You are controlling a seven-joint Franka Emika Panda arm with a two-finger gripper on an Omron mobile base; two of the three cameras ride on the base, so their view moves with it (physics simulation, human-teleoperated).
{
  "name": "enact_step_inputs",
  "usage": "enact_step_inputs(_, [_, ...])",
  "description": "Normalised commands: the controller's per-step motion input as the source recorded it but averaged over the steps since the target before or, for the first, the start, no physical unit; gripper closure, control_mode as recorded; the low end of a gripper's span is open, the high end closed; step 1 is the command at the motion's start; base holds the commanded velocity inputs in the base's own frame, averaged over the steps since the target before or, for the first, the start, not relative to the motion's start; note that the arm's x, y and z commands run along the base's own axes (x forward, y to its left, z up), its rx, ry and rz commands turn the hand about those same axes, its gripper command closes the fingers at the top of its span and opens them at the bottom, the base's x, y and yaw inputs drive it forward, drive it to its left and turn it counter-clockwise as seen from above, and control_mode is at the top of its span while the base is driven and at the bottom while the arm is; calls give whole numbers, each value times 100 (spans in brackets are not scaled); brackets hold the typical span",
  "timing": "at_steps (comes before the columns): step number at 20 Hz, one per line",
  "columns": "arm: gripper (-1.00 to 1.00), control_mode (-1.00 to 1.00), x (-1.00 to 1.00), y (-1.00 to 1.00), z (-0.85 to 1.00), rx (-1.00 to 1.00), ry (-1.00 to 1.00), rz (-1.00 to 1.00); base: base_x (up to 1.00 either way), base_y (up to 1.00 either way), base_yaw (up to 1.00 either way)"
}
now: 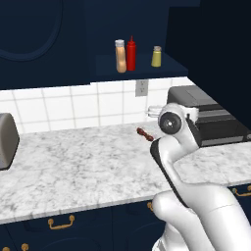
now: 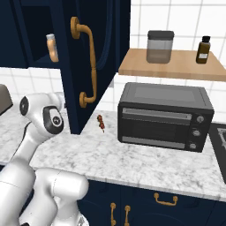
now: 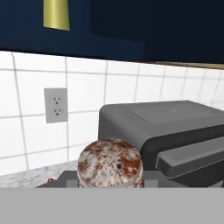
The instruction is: Put the shaker and condiment bottle from the counter next to their counterparts in the cabinet.
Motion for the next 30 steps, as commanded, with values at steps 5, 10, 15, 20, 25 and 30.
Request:
enact_step_inputs(5, [100, -100, -2, 4, 63, 1, 5, 3, 0, 0, 0])
enact_step_inputs(10, [100, -100, -5, 6, 59, 0, -2, 5, 0, 0, 0])
enact_step_inputs(15, [100, -100, -24, 24, 25, 0, -9, 11, 0, 0, 0])
enact_step_inputs(20, [100, -100, -17, 47, 2, -2, -4, 15, 0, 0, 0])
enact_step_inputs(25, [100, -100, 0, 1, 37, 0, -6, 9, 0, 0, 0])
enact_step_inputs(30, [100, -100, 5, 0, 37, 0, -3, 5, 0, 0, 0])
